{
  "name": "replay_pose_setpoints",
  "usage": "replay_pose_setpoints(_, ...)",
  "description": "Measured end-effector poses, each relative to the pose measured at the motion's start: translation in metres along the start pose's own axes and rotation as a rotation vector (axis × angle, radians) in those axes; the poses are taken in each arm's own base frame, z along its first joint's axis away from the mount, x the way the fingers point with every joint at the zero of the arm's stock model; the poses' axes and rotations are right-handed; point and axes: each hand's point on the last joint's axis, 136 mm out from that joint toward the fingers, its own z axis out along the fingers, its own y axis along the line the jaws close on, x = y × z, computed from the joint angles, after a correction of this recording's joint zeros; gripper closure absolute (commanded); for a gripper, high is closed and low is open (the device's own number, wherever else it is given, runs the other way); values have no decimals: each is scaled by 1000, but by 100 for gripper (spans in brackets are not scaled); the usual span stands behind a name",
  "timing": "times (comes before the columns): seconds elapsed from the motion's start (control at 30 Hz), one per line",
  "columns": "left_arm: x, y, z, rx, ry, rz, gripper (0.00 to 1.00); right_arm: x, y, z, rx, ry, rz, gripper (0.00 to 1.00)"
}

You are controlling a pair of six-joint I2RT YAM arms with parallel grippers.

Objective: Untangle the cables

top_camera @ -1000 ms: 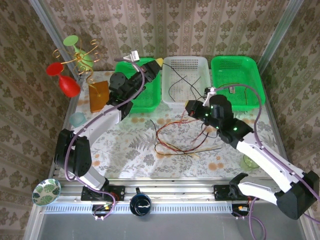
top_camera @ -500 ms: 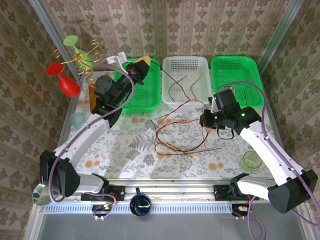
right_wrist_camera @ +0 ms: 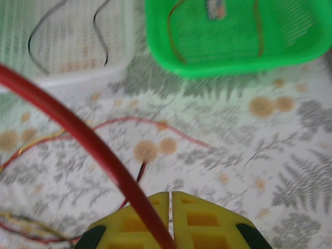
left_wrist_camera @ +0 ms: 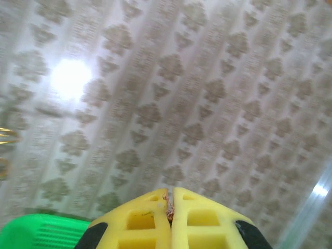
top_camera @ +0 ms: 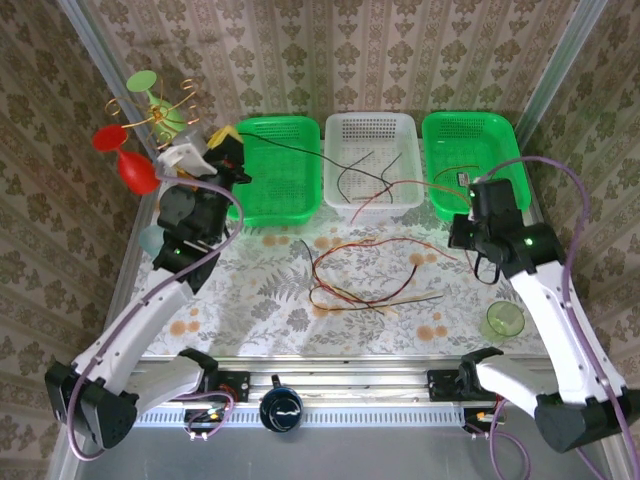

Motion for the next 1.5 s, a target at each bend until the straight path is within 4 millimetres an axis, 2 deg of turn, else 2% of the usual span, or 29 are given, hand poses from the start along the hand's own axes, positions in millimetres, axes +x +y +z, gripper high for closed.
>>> replay_pose_setpoints(0.1,-7,19,-11,-98,-29,24,100,-14,-24,-17,68,-121,53,100)
replay_pose_setpoints(0.2,-11,34,-19,-174,-43,40,100,-19,-47,-26,148,-221,122,100)
replay_pose_setpoints(0.47,-3,75,-43,-361,-66,72,100,-6,-103,-32,374,-322,298,100)
replay_pose_setpoints(0.6,-4,83,-49,-407,-72,86,100,-5,-121,-37,443,-349,358,100)
replay_pose_setpoints(0.8,-12,104,-71,-476,-102,100,100,-3,-141,-42,506,-370,428,100)
replay_pose_setpoints(0.93,-17,112,-77,-484,-100,80,100,-9,-138,-40,462,-395,446,100)
replay_pose_setpoints(1.07,-4,90,-60,-348,-17,48,100,-21,-125,-39,370,-436,429,100)
replay_pose_setpoints(1.23,35,40,-39,-136,134,25,100,-42,-106,-42,257,-465,374,100)
replay_pose_setpoints(1.37,58,-1,-32,0,215,25,100,-76,-87,-55,143,-526,327,100)
replay_pose_setpoints(1.5,68,-27,-29,74,235,17,100,-115,-62,-72,-2,-595,289,100)
